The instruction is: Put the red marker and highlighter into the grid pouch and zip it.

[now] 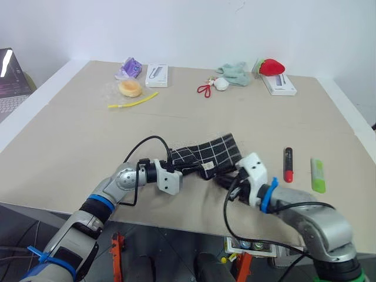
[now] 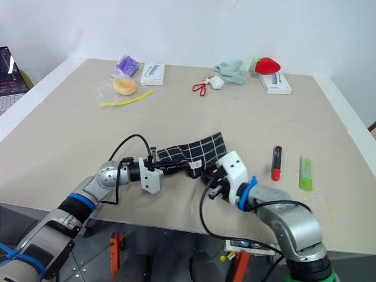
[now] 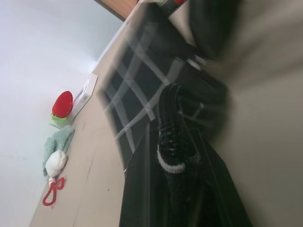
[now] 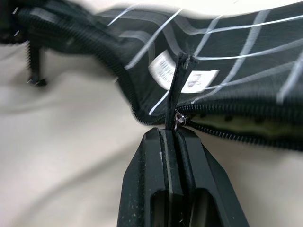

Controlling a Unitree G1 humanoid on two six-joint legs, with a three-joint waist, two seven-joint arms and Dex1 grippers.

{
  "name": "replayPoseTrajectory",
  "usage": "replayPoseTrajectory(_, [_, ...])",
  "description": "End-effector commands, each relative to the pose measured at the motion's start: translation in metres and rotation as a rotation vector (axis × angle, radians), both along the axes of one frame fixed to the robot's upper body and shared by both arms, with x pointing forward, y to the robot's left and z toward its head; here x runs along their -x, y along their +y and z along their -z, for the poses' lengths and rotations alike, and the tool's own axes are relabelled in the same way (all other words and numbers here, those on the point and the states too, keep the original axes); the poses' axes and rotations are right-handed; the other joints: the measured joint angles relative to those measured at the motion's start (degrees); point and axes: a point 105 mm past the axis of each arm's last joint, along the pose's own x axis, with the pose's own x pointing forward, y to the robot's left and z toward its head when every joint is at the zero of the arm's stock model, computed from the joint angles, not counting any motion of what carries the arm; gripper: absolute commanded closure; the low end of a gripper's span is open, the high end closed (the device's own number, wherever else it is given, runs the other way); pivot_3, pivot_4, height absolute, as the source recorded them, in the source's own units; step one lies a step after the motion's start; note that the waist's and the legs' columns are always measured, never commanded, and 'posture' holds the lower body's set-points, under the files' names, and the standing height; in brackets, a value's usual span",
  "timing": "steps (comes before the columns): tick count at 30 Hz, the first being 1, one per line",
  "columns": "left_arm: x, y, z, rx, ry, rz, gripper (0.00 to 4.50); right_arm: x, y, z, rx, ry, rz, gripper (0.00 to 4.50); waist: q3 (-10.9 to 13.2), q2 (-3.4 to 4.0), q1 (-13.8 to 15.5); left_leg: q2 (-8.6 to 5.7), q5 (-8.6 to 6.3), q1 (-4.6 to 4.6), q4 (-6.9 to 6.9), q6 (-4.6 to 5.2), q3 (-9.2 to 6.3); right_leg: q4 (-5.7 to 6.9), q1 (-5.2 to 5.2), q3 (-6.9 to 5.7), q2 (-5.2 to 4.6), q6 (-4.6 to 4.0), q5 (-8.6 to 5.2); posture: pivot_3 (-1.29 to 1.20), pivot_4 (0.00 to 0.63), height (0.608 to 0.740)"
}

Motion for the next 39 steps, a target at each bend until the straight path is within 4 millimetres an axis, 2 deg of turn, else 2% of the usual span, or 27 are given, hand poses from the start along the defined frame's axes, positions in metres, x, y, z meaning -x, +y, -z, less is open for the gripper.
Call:
replayPoseTrajectory(1, [0.001,0.002,-0.001,0.002,0.003,-0.003,4.5,0.006,0.001,-0.016,-0.03,-0.063,-0.042,4.49,0.0,0.0,0.0,0.0,0.0,0.0,-0.01,0.0,-0.01,0.0,0.0,-0.01,0.0,-0.01,0.0,0.0,0.15,0.728])
replayPoseTrajectory(12, [-0.001,0.0,-0.002,0.001,0.004,0.0,4.5,0.008,-0.001,-0.016,-0.038,-0.068,-0.048,4.49,0.0,0.0,0.0,-0.01,0.0,-0.03,-0.01,0.0,-0.03,-0.01,0.0,-0.02,-0.01,-0.01,-0.01,0.0,0.15,0.728])
replayPoseTrajectory(15, [-0.001,0.0,-0.002,0.0,0.002,0.002,4.5,0.008,-0.002,-0.016,-0.039,-0.064,-0.047,3.38,0.0,0.0,0.0,-0.01,0.0,-0.03,-0.01,0.0,-0.03,-0.01,0.0,-0.02,-0.01,-0.01,-0.01,0.0,0.15,0.728])
replayPoseTrajectory(18, [-0.001,0.0,-0.002,-0.001,0.002,0.004,4.5,0.007,-0.005,-0.014,-0.04,-0.051,-0.023,1.96,0.0,0.0,0.0,-0.01,0.0,-0.03,-0.01,0.0,-0.03,-0.01,0.0,-0.02,-0.01,-0.01,-0.01,0.0,0.15,0.728])
replayPoseTrajectory(20, [0.0,-0.001,-0.002,-0.001,0.003,0.005,4.5,0.003,-0.011,-0.011,-0.032,-0.032,0.015,0.86,0.0,0.0,0.0,-0.01,0.0,-0.03,0.0,0.0,-0.03,-0.01,0.0,-0.02,-0.01,-0.01,-0.01,0.0,0.15,0.728])
replayPoseTrajectory(22, [0.0,-0.001,-0.002,-0.001,0.005,0.007,4.5,-0.002,-0.016,-0.008,-0.02,-0.011,0.055,0.1,0.0,0.0,-0.01,-0.01,0.0,-0.03,0.0,0.0,-0.03,-0.01,0.0,-0.02,-0.01,-0.01,-0.01,0.0,0.15,0.728])
replayPoseTrajectory(26, [0.002,-0.002,-0.001,-0.002,0.007,0.014,4.5,-0.009,-0.015,-0.004,-0.01,0.023,0.097,0.1,0.0,0.0,-0.01,-0.01,0.0,-0.02,0.0,0.0,-0.03,0.0,0.0,-0.03,-0.01,-0.01,0.0,0.0,0.15,0.728])
replayPoseTrajectory(30, [0.002,-0.002,-0.001,-0.002,0.009,0.014,4.5,-0.012,-0.009,-0.014,0.003,-0.023,0.103,0.1,0.0,0.01,0.0,-0.01,0.0,-0.03,0.0,0.0,-0.04,-0.01,0.0,-0.03,0.0,-0.01,-0.01,0.0,0.15,0.728])
replayPoseTrajectory(35, [0.003,-0.004,0.0,0.003,0.012,0.013,4.5,-0.012,-0.006,-0.001,0.042,0.032,0.113,0.1,0.0,0.01,0.0,-0.01,0.0,-0.05,0.0,0.0,-0.05,-0.01,0.0,-0.04,-0.01,-0.01,-0.01,0.0,0.15,0.728])
replayPoseTrajectory(37, [0.003,-0.005,0.0,0.005,0.014,0.015,4.5,-0.013,-0.003,0.0,0.046,0.035,0.119,0.61,0.0,0.01,0.0,-0.01,0.0,-0.05,0.0,0.0,-0.06,-0.01,0.0,-0.05,-0.01,-0.01,-0.01,0.0,0.15,0.728])
replayPoseTrajectory(39, [0.004,-0.006,0.0,0.008,0.016,0.015,4.5,-0.016,0.0,-0.003,0.04,0.026,0.124,1.37,0.0,0.01,0.0,-0.01,0.0,-0.05,0.0,0.0,-0.06,-0.01,0.0,-0.04,-0.01,-0.01,-0.01,0.0,0.15,0.728])
